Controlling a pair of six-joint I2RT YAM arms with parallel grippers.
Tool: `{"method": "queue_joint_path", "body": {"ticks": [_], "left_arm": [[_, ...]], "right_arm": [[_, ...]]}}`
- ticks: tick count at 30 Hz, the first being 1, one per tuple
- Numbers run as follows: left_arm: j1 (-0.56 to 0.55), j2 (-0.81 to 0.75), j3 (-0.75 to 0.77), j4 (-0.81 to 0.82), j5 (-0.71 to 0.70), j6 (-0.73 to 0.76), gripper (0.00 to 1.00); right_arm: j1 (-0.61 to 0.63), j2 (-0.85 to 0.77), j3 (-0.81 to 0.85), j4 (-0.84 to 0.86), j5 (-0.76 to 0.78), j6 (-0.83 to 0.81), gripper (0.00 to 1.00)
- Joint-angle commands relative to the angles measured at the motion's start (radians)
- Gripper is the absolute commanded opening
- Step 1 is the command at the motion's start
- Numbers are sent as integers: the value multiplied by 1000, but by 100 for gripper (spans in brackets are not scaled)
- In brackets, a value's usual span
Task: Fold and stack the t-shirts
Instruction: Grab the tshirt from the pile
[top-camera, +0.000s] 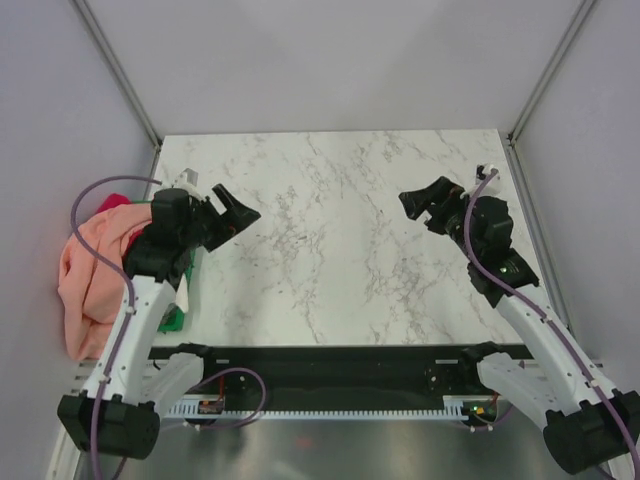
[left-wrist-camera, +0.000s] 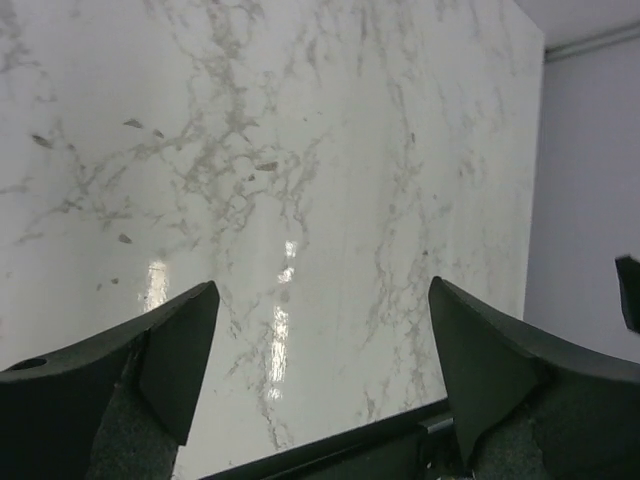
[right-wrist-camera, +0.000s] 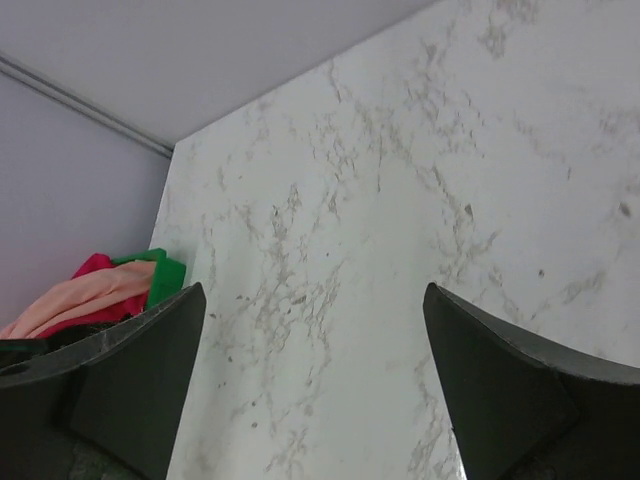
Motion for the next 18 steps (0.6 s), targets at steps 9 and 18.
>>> {"method": "queue_joint_path", "body": {"ticks": [9, 18], "left_arm": [[-1, 361, 635, -710, -1033, 187, 86], [353, 452, 658, -592, -875, 263, 80]], "right_arm": [[26, 168, 68, -194, -176, 194, 98], [118, 257, 157, -282, -220, 123, 98]]}}
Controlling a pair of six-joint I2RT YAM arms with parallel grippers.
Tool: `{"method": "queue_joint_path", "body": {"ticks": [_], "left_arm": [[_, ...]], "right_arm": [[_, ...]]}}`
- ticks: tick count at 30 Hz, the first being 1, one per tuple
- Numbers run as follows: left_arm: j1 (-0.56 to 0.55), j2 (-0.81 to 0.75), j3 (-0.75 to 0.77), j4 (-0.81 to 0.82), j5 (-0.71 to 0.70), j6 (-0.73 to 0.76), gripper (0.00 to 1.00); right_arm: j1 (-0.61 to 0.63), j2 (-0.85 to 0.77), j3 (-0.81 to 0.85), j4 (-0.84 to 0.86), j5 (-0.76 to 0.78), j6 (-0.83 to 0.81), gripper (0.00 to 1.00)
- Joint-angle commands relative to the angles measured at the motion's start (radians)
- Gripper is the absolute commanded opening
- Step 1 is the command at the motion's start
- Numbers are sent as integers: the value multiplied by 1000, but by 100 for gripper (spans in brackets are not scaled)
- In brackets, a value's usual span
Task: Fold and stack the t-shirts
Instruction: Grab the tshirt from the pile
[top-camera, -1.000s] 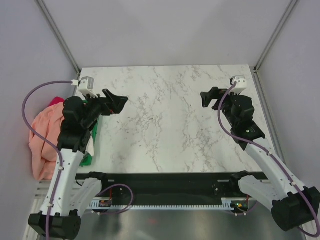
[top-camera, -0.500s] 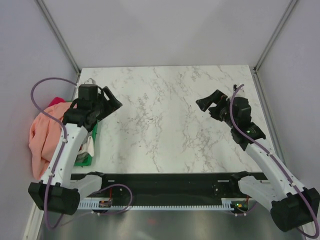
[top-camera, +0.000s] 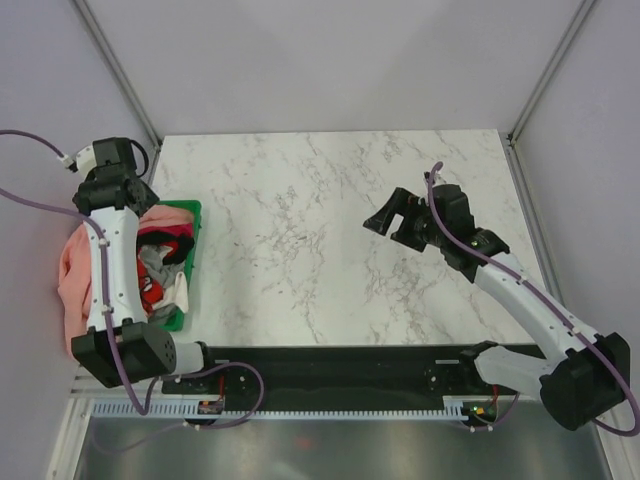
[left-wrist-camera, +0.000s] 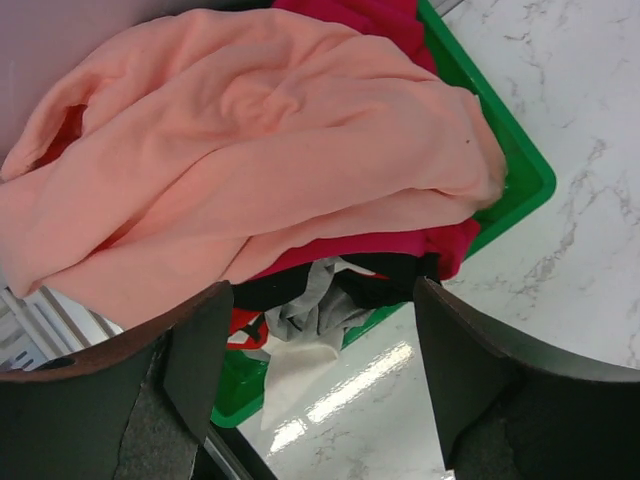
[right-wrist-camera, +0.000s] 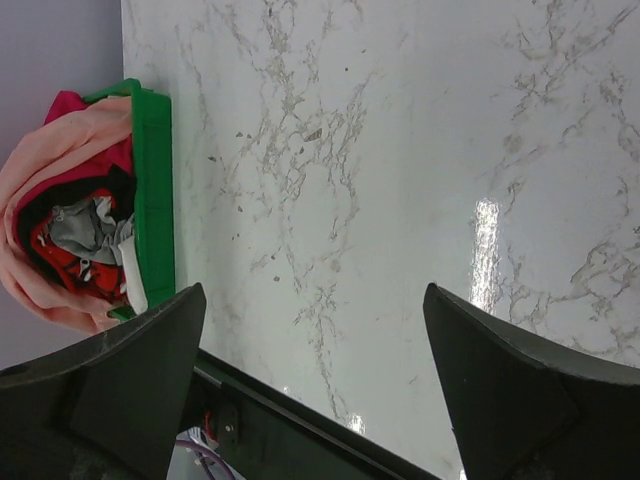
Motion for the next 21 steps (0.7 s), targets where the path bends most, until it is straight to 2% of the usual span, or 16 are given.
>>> {"method": "queue_joint_path", "body": {"ticks": [1, 10, 18, 20, 21], "left_arm": [[76, -8, -10, 44, -10, 68, 80], [255, 69, -83, 122, 69, 9, 71], [268, 110, -83, 133, 140, -3, 69], [268, 120, -77, 139, 152, -1, 61], [268, 127, -70, 136, 152, -3, 46]], "right_arm": [[23, 8, 51, -33, -18, -36, 98], [81, 80, 92, -66, -39, -68, 98], [101, 137, 94, -67, -27, -76, 98], [102, 149, 98, -66, -27, -77, 98], [106, 153, 100, -66, -25, -79, 97]]}}
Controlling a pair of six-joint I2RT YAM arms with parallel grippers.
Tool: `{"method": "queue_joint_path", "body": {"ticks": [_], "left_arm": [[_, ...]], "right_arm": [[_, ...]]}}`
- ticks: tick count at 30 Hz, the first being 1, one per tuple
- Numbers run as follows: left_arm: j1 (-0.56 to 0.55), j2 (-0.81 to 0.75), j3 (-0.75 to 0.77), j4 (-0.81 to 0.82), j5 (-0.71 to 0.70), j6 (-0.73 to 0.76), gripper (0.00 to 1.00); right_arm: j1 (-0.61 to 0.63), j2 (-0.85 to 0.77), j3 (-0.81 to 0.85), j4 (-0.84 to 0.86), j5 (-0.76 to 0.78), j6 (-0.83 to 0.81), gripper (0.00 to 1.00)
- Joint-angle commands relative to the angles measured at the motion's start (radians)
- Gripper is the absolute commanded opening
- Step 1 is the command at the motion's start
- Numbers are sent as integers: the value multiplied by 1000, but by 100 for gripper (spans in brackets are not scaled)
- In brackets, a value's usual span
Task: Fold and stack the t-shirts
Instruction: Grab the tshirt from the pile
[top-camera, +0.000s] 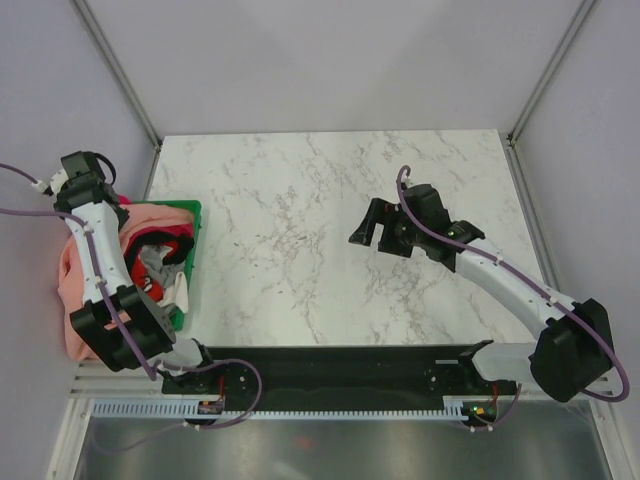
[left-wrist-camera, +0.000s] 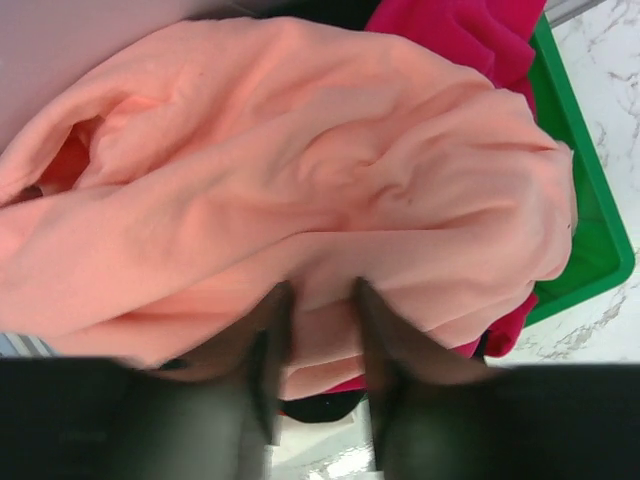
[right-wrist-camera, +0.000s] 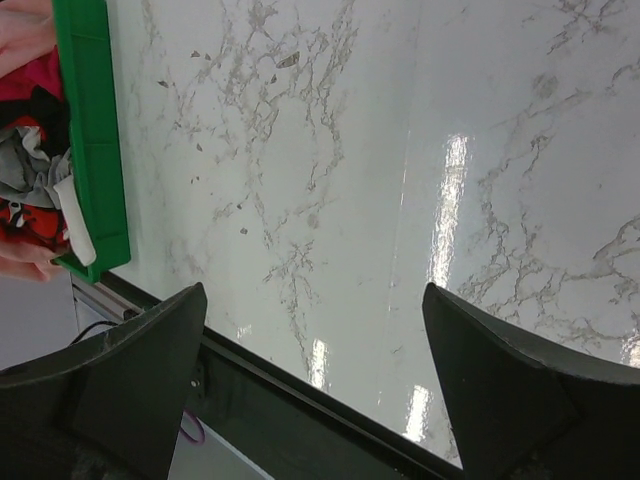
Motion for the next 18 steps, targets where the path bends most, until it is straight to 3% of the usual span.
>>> {"method": "queue_joint_path", "body": {"ticks": [1, 2, 3, 10, 13, 15, 18], "left_arm": [[4, 18, 19, 36, 31, -11, 32], [1, 21, 33, 35, 32, -11, 24], [4, 23, 37, 33, 34, -9, 4], [2, -20, 27, 45, 58, -26, 2], [-22, -66, 88, 45, 87, -20, 2], [-65, -95, 206, 45, 95, -19, 2], [-221, -65, 434, 33, 104, -5, 2]], "right_arm": [[9, 10, 45, -6, 6, -18, 97], [9, 7, 42, -6, 9, -21, 97], [9, 2, 43, -6, 11, -24, 97], [9, -15, 33, -9, 34, -50, 97], [9, -19, 36, -7, 35, -51, 97], [9, -20, 48, -6, 52, -54, 97], [9, -19, 83, -7, 78, -55, 98]]}}
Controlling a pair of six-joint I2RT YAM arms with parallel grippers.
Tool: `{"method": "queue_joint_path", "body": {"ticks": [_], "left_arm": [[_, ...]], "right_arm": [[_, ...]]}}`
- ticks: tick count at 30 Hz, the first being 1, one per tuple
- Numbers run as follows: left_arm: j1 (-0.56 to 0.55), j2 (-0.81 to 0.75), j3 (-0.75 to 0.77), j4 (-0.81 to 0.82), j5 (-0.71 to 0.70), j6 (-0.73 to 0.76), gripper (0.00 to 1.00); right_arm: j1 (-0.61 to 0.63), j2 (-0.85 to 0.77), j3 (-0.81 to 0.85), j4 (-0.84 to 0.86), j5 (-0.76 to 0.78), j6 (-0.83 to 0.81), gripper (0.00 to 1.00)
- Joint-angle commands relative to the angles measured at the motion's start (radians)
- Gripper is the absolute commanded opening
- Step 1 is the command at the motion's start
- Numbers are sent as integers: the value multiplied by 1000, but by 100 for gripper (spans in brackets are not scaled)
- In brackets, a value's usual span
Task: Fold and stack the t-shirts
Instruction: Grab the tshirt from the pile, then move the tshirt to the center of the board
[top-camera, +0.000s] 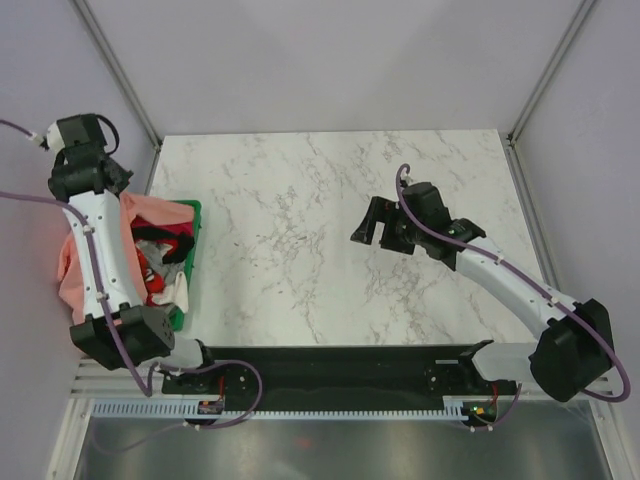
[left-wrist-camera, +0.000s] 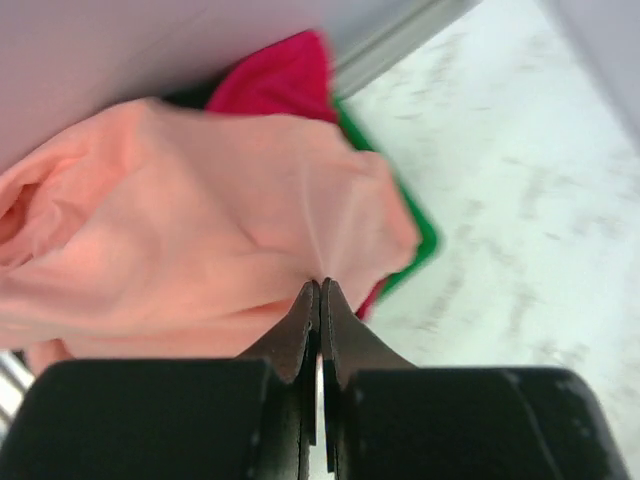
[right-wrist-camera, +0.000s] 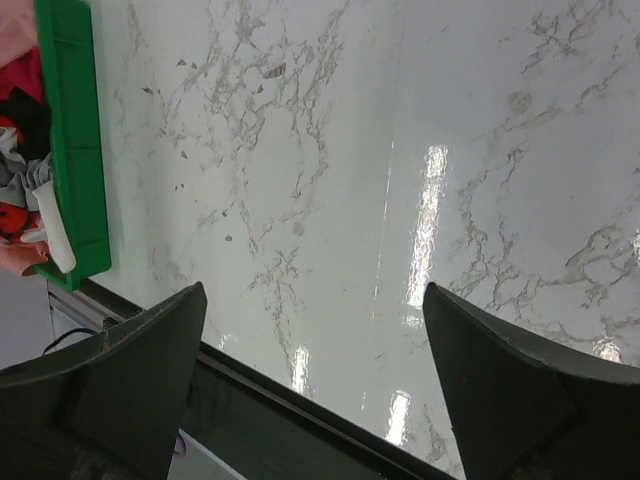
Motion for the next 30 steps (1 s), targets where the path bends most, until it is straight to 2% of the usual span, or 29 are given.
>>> {"method": "queue_joint_path", "body": {"ticks": [1, 3, 4, 6, 7, 9, 10, 12, 13, 16, 19, 20, 23, 26, 27, 28, 29, 30], "left_arm": [[-220, -36, 338, 69, 82, -1, 2], [-351, 4, 455, 65, 72, -1, 2], [-499, 63, 586, 64, 77, 9, 2], [-649, 139, 732, 64, 52, 68, 2], [-792, 206, 876, 67, 64, 98, 2], [-920, 265, 977, 76, 45, 184, 2], [-1009, 272, 977, 113, 66, 200, 2], [-1066, 263, 914, 147, 63, 204, 2], [-1094, 257, 834, 159, 70, 192, 2], [-1114, 246, 665, 159, 35, 174, 2], [-1114, 246, 530, 147, -23, 122, 2], [-1114, 246, 502, 126, -43, 109, 2], [-1096, 249, 391, 101, -71, 63, 3], [-1080, 295, 304, 59, 21, 43, 14], [-1080, 308, 272, 50, 40, 31, 56], [-1080, 320, 191, 52, 105, 11, 74], [-1082, 328, 154, 52, 147, 6, 83], [-1083, 331, 114, 53, 170, -6, 86]], "right_arm": [[6, -31, 80, 11, 48, -14, 98], [8, -52, 108, 10, 88, -18, 98], [6, -63, 115, 5, 109, -19, 98], [6, -106, 137, 2, 167, -27, 98], [4, -121, 143, -4, 172, -33, 98], [4, -167, 157, -10, 230, -42, 98], [4, -181, 160, -18, 267, -45, 98], [1, -218, 165, -44, 307, -56, 98], [3, -227, 165, -67, 324, -60, 98], [0, -253, 177, -121, 414, -65, 98], [-2, -269, 224, -290, 595, -31, 98], [-3, -275, 259, -328, 703, -16, 98], [-3, -327, 283, -368, 766, 5, 98], [-3, -359, 280, -365, 781, 10, 98], [-5, -356, 277, -366, 777, 13, 98], [-3, -352, 270, -366, 769, 22, 98], [-3, -345, 257, -366, 758, 27, 98], [-3, -326, 249, -368, 741, 28, 98]]}}
